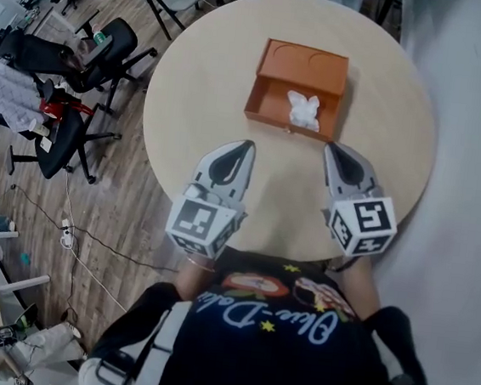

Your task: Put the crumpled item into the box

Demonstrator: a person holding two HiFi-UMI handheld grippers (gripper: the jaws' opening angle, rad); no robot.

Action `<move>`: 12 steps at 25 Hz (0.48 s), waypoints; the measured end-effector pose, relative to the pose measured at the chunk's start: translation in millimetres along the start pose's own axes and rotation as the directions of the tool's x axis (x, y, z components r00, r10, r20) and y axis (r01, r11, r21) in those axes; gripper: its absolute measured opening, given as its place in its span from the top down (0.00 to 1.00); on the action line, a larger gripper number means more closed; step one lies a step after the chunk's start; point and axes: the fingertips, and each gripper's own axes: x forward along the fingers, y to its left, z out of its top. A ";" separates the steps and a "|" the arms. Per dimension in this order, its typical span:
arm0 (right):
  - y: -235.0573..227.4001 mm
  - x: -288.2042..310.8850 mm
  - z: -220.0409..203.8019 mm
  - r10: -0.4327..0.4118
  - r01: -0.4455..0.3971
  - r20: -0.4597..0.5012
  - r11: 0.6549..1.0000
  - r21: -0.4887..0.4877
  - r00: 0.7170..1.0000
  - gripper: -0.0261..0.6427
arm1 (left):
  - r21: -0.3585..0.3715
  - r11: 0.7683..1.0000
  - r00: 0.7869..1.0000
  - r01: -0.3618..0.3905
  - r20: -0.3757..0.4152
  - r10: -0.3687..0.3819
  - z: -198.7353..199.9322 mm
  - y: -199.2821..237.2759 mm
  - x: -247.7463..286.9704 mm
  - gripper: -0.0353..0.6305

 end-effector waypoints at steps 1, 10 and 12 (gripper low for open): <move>-1.0 -2.9 -0.4 -0.005 0.005 -0.002 1.000 0.007 1.000 0.96 | 0.000 1.000 1.000 0.002 0.002 -0.002 1.5 -1.5 0.3 0.96; -4.4 -12.9 2.4 -0.008 0.008 0.013 1.000 0.026 1.000 0.96 | 0.007 1.000 1.000 0.010 0.005 -0.010 6.1 -9.3 -0.8 0.96; -4.9 -13.2 2.1 -0.010 0.010 0.012 1.000 0.030 1.000 0.96 | 0.007 1.000 1.000 0.006 0.004 -0.006 6.0 -8.8 -2.2 0.96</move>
